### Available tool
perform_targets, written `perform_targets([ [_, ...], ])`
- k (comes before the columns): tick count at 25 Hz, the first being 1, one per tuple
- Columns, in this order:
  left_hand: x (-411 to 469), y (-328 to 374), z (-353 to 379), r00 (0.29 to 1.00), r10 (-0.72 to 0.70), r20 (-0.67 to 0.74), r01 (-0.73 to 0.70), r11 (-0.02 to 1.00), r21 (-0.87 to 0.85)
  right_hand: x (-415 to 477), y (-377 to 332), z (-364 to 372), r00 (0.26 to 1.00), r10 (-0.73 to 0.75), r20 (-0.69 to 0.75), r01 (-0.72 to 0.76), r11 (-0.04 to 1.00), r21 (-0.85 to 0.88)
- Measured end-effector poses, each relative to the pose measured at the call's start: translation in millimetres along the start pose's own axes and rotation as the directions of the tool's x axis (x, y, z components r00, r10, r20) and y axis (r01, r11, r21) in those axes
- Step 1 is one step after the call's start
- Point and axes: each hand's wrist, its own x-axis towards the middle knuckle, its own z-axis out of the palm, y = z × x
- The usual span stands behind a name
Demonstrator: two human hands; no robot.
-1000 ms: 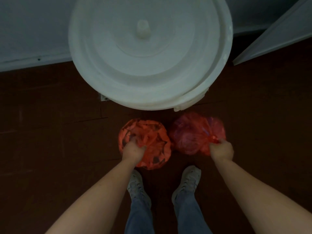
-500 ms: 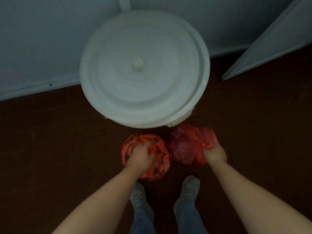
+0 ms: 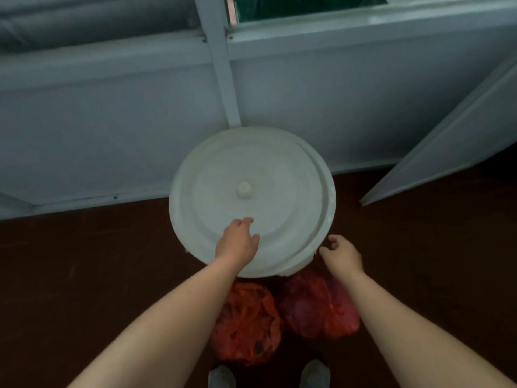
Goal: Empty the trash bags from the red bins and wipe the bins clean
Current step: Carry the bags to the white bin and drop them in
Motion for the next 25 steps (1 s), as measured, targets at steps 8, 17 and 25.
perform_targets([
  [8,122,-12,-8,0.998,0.028,-0.063,-0.017,0.983,0.180,47,-33,64,0.969,-0.248,0.000,0.248,0.969,-0.017],
  [17,176,-16,4,1.000,-0.018,0.015,0.012,0.957,0.291,49,-13,75,0.943,-0.301,-0.144,0.301,0.953,-0.020],
  [25,172,-33,2,0.994,0.110,-0.008,-0.101,0.934,0.342,51,0,61,0.947,-0.211,-0.242,0.220,0.975,0.010],
])
